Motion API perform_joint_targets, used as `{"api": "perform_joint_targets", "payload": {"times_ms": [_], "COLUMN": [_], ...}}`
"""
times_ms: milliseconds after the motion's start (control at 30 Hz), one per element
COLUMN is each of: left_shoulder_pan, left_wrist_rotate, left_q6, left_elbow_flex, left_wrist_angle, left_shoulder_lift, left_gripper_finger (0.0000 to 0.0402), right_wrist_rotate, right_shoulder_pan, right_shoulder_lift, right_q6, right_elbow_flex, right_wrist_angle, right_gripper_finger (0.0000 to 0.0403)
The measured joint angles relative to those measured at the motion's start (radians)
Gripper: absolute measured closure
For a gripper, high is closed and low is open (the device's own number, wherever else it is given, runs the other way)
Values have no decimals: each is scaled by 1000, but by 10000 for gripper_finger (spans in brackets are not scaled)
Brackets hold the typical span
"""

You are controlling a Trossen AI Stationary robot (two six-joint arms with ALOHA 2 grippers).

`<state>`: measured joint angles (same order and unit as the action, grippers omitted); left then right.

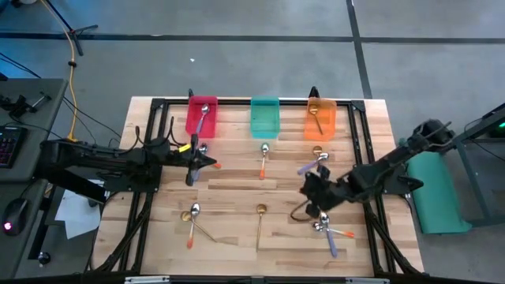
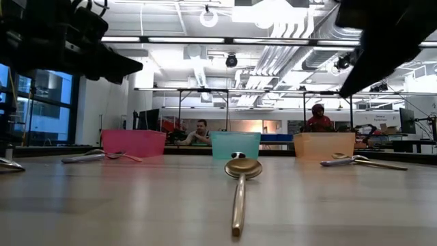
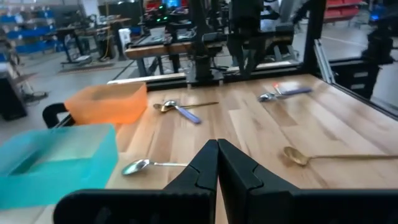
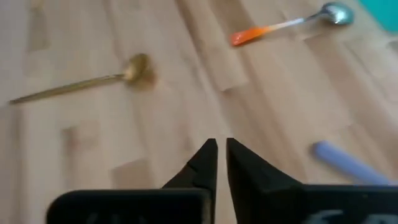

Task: Sort silverware by color (type)
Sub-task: Put the orange spoon into the green bin

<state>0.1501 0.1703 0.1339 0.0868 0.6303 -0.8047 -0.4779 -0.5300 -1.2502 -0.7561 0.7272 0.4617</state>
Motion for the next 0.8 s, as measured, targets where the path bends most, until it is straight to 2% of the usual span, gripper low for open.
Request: {"api": "perform_joint_targets", "payload": {"times_ms": [233, 400, 600, 800], "left_shoulder_pan": [-24, -28, -28, -28], "left_wrist_rotate": [-1, -1, -22, -34], "left_q6": [-6, -1, -1, -5], "left_elbow_flex": [0, 0, 0, 0], "left_wrist_angle": [4, 21, 30, 30], "left_shoulder_lift": [0, 0, 0, 0], "left_gripper_finger": [401, 401, 401, 401], "right_wrist_rotate": [-14, 67, 197, 282], "right_shoulder_pan": [-165, -244, -302, -311], "right_shoulder_lift": [-87, -199, -338, -450], "right_q6": [-234, -383, -483, -496], "right_elbow_flex": [73, 154, 248, 299], "right_wrist_angle": [118, 221, 307, 335], "right_gripper_finger": [306, 267, 259, 259]}}
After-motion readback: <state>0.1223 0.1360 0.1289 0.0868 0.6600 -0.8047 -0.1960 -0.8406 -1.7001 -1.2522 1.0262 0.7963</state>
